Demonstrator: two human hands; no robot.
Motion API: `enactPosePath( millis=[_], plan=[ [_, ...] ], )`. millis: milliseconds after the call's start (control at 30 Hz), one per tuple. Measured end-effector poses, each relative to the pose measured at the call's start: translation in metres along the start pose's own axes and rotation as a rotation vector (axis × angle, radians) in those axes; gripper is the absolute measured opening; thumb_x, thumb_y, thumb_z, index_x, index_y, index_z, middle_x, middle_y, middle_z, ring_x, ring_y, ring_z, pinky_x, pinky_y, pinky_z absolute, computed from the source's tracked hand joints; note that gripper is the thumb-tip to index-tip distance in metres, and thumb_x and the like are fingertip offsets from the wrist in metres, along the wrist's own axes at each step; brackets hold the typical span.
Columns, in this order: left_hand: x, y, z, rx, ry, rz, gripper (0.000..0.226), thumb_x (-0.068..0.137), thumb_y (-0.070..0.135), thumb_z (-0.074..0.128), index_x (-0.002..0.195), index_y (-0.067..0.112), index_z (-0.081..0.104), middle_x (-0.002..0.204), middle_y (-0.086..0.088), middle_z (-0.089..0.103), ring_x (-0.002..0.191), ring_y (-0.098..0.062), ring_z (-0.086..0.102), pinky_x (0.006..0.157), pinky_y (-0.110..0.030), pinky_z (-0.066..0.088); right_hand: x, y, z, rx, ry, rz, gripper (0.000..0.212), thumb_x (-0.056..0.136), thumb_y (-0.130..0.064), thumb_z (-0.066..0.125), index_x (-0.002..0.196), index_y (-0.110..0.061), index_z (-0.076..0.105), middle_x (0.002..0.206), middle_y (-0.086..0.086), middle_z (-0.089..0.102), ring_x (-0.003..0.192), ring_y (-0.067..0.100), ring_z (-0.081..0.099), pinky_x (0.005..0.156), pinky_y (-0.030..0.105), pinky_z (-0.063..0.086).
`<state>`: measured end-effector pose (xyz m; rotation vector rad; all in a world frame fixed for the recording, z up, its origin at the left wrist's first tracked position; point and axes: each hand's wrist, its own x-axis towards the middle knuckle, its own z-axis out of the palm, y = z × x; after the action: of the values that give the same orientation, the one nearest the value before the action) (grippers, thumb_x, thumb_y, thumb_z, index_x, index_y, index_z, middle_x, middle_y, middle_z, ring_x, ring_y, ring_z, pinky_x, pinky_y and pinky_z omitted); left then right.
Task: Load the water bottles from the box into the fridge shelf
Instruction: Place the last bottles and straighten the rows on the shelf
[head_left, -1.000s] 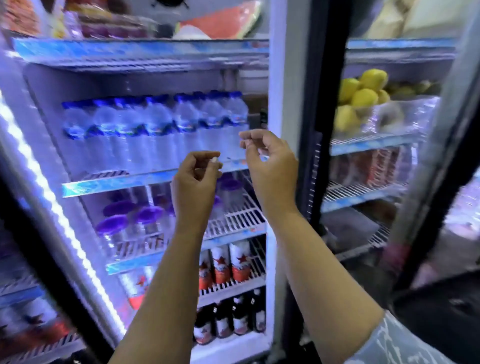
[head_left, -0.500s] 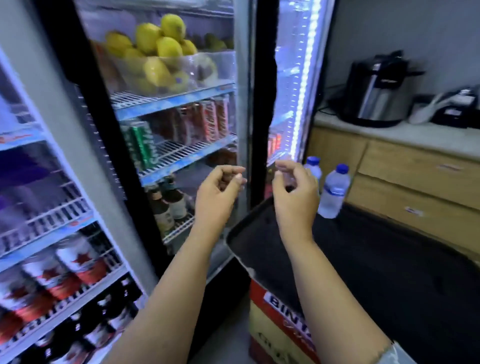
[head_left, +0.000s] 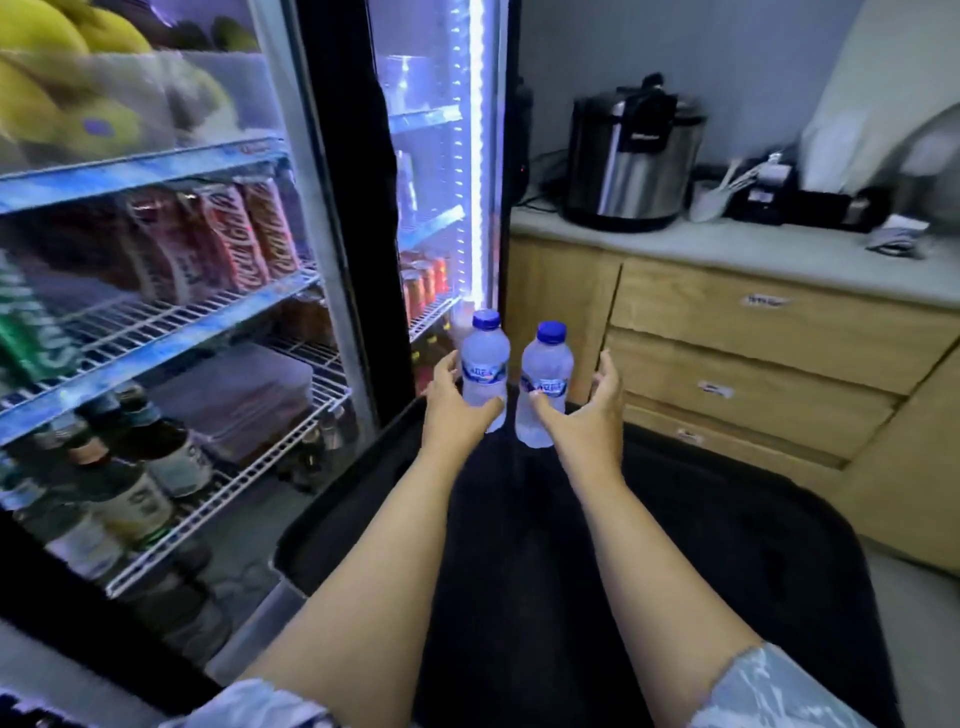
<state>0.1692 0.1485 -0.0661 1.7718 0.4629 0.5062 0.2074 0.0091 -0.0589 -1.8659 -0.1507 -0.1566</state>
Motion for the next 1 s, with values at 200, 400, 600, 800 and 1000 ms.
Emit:
enactPosePath(
  millis=[200,400,600,800,1000],
  plan=[
    [0.008,-0.005,0.016,-0.061,0.072,0.021,0.061,0.072,0.02,0.077,0.123,0.027,0.043,0.11,0.011,0.062,0.098,-0.008,0.063,0.079,-0.027,0.052,0.008,0.017,0.014,0.137,-0.108,-0.029,0.084,0.071,-0.032,0.081,0.141,-0.028,0.035,0.134,-0.004,0.055,0.119,0.013,0.056,0.092,0.029,0.049],
    [0.011,0.002,0.01,-0.011,0.119,0.011,0.05,0.073,0.023,0.078,0.116,0.022,0.053,0.103,0.008,0.064,0.095,-0.013,0.062,0.078,-0.027,0.05,0.01,0.011,0.015,0.158,-0.072,-0.046,0.051,0.076,-0.014,0.075,0.121,-0.02,0.052,0.108,-0.009,0.064,0.092,0.007,0.063,0.069,0.008,0.046],
    [-0.008,0.002,-0.016,-0.055,0.154,0.035,0.049,0.07,0.027,0.078,0.114,0.028,0.056,0.102,0.014,0.066,0.096,-0.007,0.064,0.083,-0.029,0.052,-0.013,-0.007,0.013,0.129,-0.038,-0.09,0.05,0.074,-0.018,0.077,0.117,-0.024,0.052,0.107,-0.009,0.064,0.092,0.008,0.062,0.074,0.022,0.049],
    [-0.057,0.028,-0.084,-0.064,0.312,0.089,0.048,0.067,0.033,0.08,0.11,0.025,0.06,0.103,0.009,0.07,0.093,-0.008,0.066,0.083,-0.034,0.056,-0.071,-0.056,0.03,0.179,-0.084,-0.169,0.05,0.071,-0.022,0.077,0.115,-0.027,0.053,0.11,-0.008,0.065,0.095,0.011,0.064,0.076,0.024,0.052],
    [-0.125,0.061,-0.193,0.026,0.47,0.149,0.052,0.069,0.031,0.08,0.116,0.027,0.059,0.1,0.018,0.066,0.09,0.007,0.061,0.075,-0.013,0.05,-0.147,-0.125,0.071,0.272,-0.205,-0.303,0.048,0.071,-0.019,0.076,0.114,-0.02,0.053,0.115,-0.001,0.061,0.104,0.017,0.059,0.084,0.025,0.049]
  ],
)
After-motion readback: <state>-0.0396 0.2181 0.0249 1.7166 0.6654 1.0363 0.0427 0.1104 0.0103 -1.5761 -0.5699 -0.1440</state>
